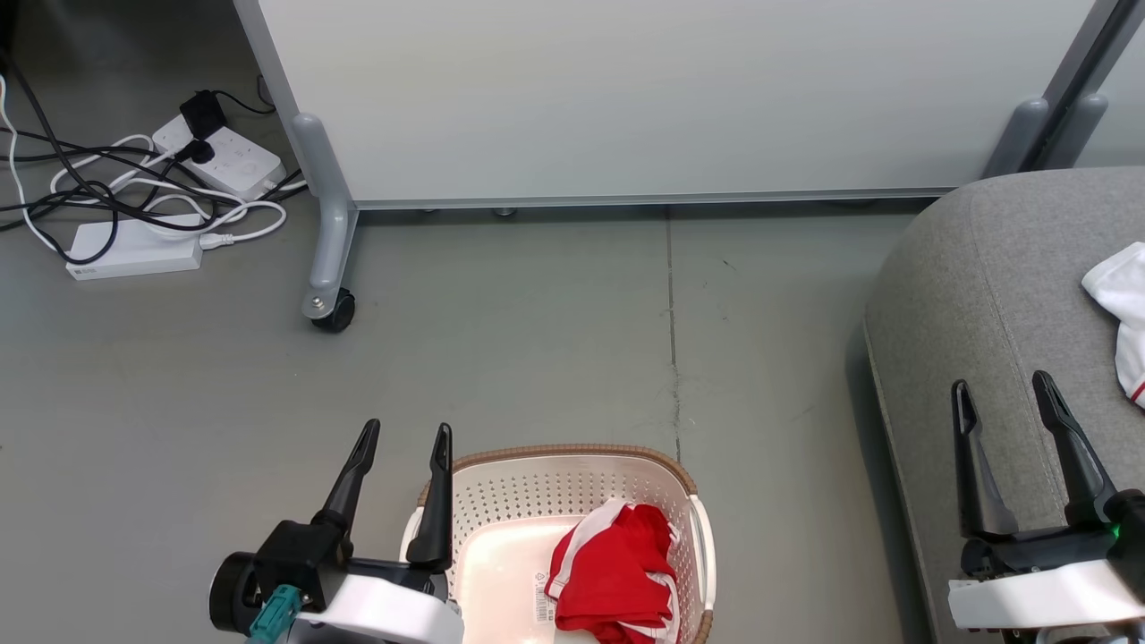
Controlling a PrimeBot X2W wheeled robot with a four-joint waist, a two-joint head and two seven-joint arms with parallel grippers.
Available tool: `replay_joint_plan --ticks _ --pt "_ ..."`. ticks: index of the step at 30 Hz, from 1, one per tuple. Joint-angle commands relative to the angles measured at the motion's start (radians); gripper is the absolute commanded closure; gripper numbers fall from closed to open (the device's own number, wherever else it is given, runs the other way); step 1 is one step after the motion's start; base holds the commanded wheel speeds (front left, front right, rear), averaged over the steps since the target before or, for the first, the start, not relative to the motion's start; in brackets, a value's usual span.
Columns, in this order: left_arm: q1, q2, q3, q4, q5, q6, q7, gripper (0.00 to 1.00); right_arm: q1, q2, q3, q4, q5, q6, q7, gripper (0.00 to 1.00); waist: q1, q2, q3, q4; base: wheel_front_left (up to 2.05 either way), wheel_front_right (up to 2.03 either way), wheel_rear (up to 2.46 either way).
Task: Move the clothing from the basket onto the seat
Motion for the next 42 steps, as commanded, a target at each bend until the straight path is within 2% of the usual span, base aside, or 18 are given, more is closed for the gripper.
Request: replay_joint_plan --ticks 1,29,35,38,42 --pt "-0.005 0.003 -0.001 0.002 -0.001 -0.004 0.0 0.0 -0.008 -0.002 -0.007 0.004 -0.002 0.0 -0.002 0.0 0.0 -0.0001 0.001 0.0 0.0 0.0 0.0" --pt "-0.031 0.003 -0.044 0.019 0.019 -0.014 0.0 0.0 -0.005 -0.003 -0.023 0.013 -0.007 0.0 -0.002 0.0 0.0 -0.0001 0.023 -0.007 0.0 0.0 0.0" --pt "-0.071 0.003 -0.082 0.071 0.036 -0.022 0.0 0.0 -0.026 -0.004 -0.051 0.015 -0.011 0.0 -0.002 0.0 0.0 -0.0001 0.096 -0.035 0.0 0.0 0.0" --pt "-0.116 0.004 -0.102 0.119 0.058 -0.004 0.0 0.0 -0.049 -0.005 -0.064 0.007 -0.008 0.0 -0.002 0.0 0.0 -0.0001 0.166 -0.057 0.0 0.0 0.0" --pt "-0.202 0.003 -0.144 0.195 0.097 -0.017 0.0 0.0 -0.08 -0.01 -0.07 0.001 -0.006 0.0 -0.002 0.0 0.0 -0.0001 0.288 -0.09 0.0 0.0 0.0"
